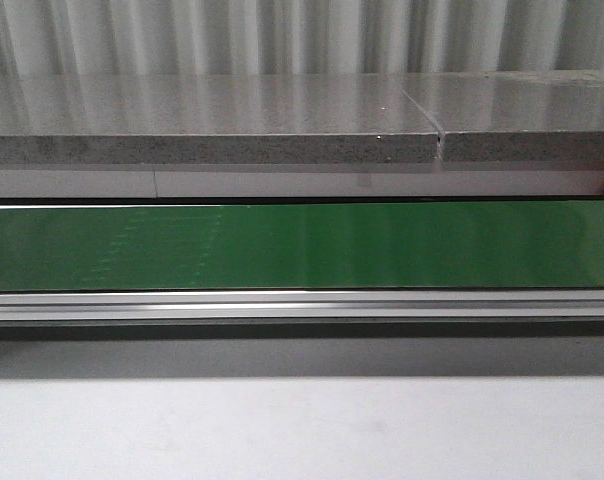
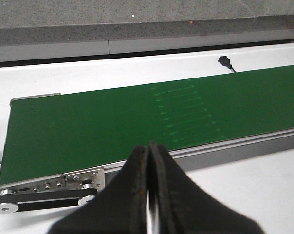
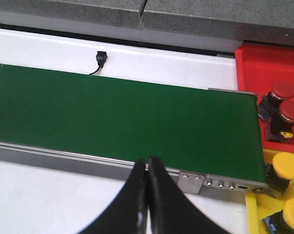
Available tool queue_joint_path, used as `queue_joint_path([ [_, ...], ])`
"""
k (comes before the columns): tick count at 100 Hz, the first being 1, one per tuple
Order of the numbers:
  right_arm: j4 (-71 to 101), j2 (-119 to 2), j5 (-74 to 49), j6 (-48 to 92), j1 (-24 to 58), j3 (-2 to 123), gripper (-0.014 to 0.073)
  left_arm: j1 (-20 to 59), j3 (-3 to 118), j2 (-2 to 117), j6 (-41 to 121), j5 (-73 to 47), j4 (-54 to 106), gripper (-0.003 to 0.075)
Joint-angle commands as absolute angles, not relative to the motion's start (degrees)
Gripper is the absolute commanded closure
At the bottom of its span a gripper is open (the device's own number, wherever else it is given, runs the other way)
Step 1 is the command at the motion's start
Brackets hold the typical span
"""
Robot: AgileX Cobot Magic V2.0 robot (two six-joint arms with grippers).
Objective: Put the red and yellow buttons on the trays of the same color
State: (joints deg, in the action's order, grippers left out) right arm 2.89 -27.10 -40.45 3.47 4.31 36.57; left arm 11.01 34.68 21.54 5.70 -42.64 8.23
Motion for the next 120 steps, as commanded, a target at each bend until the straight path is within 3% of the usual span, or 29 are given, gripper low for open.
queue_joint_path([
  [1, 3.1, -23.3, -37.3, 4.1, 4.3, 36.2, 0.07, 11.5, 36.3, 22.0, 5.5, -37.2, 9.0, 0.0741],
  [40, 3.1, -17.9, -39.9, 4.1, 4.3, 34.6, 0.07, 11.2, 37.2, 25.3, 0.4, -35.0, 3.2, 0.0741],
  [85, 3.1, -17.9, -40.3, 4.1, 4.3, 34.6, 0.07, 2.3, 47.9, 51.7, -5.6, -35.1, 0.5, 0.0725],
  [95, 3.1, -17.9, -40.3, 4.1, 4.3, 34.6, 0.07, -2.0, 50.2, 56.7, -5.5, -35.5, 0.6, 0.0601],
  [107, 3.1, -17.9, -40.3, 4.1, 4.3, 34.6, 0.07, -7.1, 52.9, 62.1, -5.5, -37.5, 0.6, 0.0264],
  [112, 3.1, -17.9, -40.3, 4.1, 4.3, 34.6, 0.07, -9.1, 53.7, 64.1, -5.5, -38.1, 0.6, 0.0157],
  [120, 3.1, -17.9, -40.3, 4.1, 4.3, 34.6, 0.07, -12.4, 55.2, 67.3, -5.5, -38.8, 2.5, 0.0093],
])
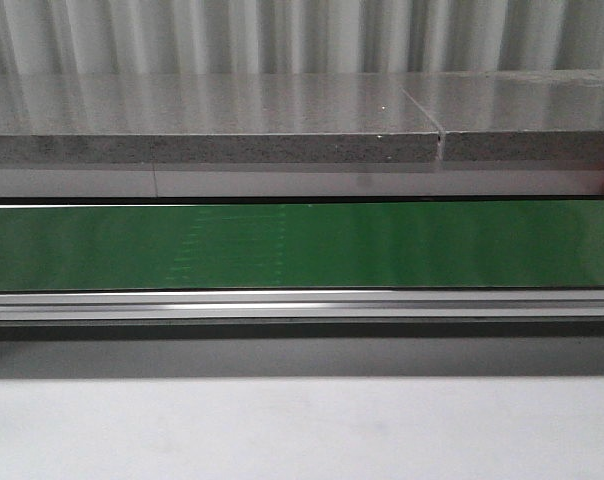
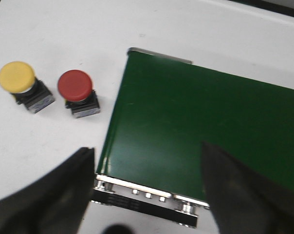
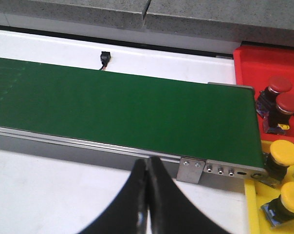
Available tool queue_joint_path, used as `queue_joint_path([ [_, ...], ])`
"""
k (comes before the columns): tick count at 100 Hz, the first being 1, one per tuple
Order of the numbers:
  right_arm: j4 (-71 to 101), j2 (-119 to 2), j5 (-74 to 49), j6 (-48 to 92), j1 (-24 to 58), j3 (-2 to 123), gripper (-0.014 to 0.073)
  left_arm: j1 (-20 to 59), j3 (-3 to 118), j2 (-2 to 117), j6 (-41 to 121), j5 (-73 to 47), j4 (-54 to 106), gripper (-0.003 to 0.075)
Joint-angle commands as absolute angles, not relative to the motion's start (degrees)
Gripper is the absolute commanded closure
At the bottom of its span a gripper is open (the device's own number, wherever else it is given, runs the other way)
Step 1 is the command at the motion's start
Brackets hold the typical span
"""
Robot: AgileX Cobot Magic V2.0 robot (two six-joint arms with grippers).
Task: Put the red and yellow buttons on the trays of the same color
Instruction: 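Move the open left gripper down over a red button in the pile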
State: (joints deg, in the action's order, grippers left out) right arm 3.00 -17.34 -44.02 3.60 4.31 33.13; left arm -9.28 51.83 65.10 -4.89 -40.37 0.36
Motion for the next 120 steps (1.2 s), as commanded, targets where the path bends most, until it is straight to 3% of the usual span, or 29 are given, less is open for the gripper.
queue_joint_path([
  [1, 3.1, -17.9, -40.3, 4.1, 4.3, 34.6, 0.07, -13.0, 55.5, 67.6, -5.5, -38.9, 2.8, 0.0093],
  [34, 3.1, -17.9, -40.3, 4.1, 4.3, 34.6, 0.07, -22.5, 64.3, 81.0, -5.5, -49.2, 10.9, 0.0115],
  [120, 3.1, -17.9, -40.3, 4.1, 4.3, 34.6, 0.07, -23.1, 80.4, 104.5, -20.3, -54.2, 14.8, 0.0141],
])
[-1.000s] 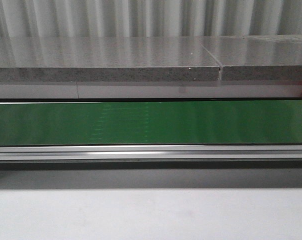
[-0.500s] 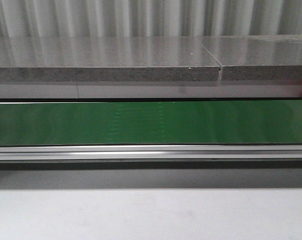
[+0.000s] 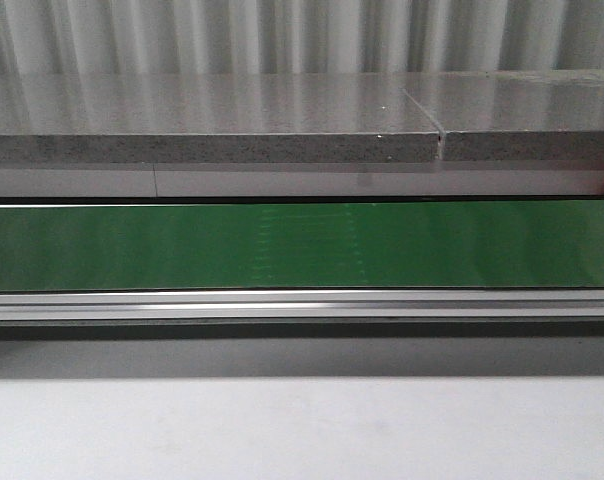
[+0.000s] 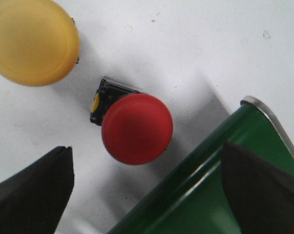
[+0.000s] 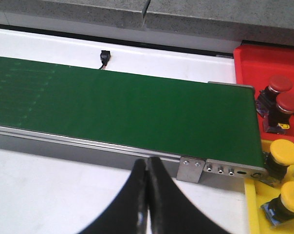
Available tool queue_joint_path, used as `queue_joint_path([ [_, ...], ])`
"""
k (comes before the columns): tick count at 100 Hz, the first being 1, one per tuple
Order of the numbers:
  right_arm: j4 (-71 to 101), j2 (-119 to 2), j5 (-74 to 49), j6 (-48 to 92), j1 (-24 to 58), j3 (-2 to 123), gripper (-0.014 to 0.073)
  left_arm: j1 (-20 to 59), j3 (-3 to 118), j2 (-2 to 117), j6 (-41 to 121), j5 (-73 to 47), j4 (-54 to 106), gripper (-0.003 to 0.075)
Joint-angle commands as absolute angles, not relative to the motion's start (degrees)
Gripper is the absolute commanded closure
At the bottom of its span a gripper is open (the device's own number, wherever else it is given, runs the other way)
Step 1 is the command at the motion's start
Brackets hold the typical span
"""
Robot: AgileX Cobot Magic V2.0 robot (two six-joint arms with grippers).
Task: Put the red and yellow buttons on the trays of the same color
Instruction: 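Move the open left gripper down over a red button in the pile, then close the left gripper on the red button and set it on the belt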
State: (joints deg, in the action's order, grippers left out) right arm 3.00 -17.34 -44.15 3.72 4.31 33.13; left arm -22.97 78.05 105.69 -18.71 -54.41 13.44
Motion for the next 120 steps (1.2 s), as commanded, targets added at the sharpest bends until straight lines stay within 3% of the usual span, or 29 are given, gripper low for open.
queue_joint_path([
  [1, 3.1, -17.9, -40.3, 4.1, 4.3, 34.6, 0.07, -23.1, 80.6, 104.6, -20.3, -54.2, 14.8, 0.0143],
  [47, 3.1, -17.9, -40.2, 4.1, 4.3, 34.6, 0.07, -23.1, 83.2, 107.0, -20.5, -55.5, 14.6, 0.0463],
  [69, 3.1, -17.9, -40.2, 4.1, 4.3, 34.6, 0.07, -23.1, 83.7, 105.9, -20.0, -55.7, 14.3, 0.0469],
  [120, 3.1, -17.9, -40.2, 4.1, 4.3, 34.6, 0.07, -22.9, 83.7, 93.5, 1.9, -65.7, 13.3, 0.047],
])
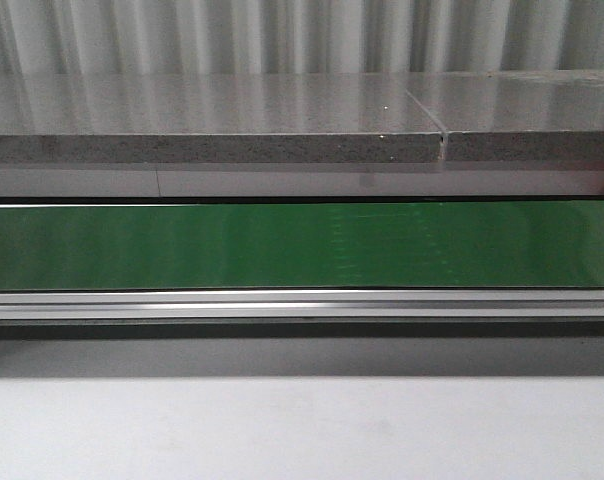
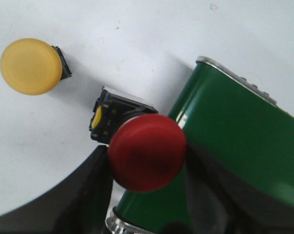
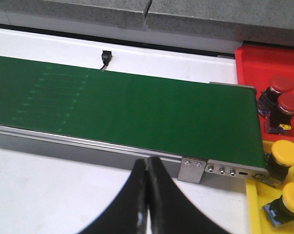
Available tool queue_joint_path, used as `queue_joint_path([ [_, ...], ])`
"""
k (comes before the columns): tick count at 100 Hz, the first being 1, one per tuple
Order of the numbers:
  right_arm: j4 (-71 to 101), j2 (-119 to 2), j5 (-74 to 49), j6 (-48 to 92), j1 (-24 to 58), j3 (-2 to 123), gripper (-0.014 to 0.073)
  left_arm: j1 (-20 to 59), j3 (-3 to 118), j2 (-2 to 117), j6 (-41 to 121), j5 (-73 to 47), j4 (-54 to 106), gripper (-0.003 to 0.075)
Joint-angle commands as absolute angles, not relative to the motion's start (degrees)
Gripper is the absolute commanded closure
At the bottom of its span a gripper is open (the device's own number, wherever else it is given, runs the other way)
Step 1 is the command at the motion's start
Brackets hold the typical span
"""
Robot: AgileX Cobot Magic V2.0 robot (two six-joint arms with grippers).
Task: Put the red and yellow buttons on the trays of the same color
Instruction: 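Close the left gripper on the red button and set it on the belt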
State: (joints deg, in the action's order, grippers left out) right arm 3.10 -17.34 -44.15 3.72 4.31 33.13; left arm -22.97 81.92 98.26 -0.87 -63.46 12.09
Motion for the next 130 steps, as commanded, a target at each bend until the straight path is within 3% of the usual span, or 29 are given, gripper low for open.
queue_joint_path([
  [1, 3.1, -17.9, -40.2, 4.1, 4.3, 34.6, 0.07, -22.9, 83.7, 93.2, 2.1, -66.0, 13.4, 0.047],
  [29, 3.1, -17.9, -40.2, 4.1, 4.3, 34.6, 0.07, -22.3, 81.3, 89.3, 5.6, -67.6, 17.5, 0.047],
  [80, 3.1, -17.9, -40.3, 4.1, 4.3, 34.6, 0.07, -16.7, 80.8, 95.6, 5.6, -68.0, 16.7, 0.0467],
  [90, 3.1, -17.9, -40.3, 4.1, 4.3, 34.6, 0.07, -16.7, 80.9, 95.8, 5.8, -67.6, 16.8, 0.0387],
  [102, 3.1, -17.9, -40.3, 4.1, 4.3, 34.6, 0.07, -16.7, 82.5, 95.5, 6.0, -66.9, 17.2, 0.0169],
  [107, 3.1, -17.9, -40.3, 4.1, 4.3, 34.6, 0.07, -16.7, 83.3, 95.4, 6.0, -66.3, 17.8, 0.0118],
  [130, 3.1, -17.9, -40.3, 4.1, 4.3, 34.6, 0.07, -17.0, 89.0, 94.9, 6.0, -65.0, 22.8, 0.0139],
])
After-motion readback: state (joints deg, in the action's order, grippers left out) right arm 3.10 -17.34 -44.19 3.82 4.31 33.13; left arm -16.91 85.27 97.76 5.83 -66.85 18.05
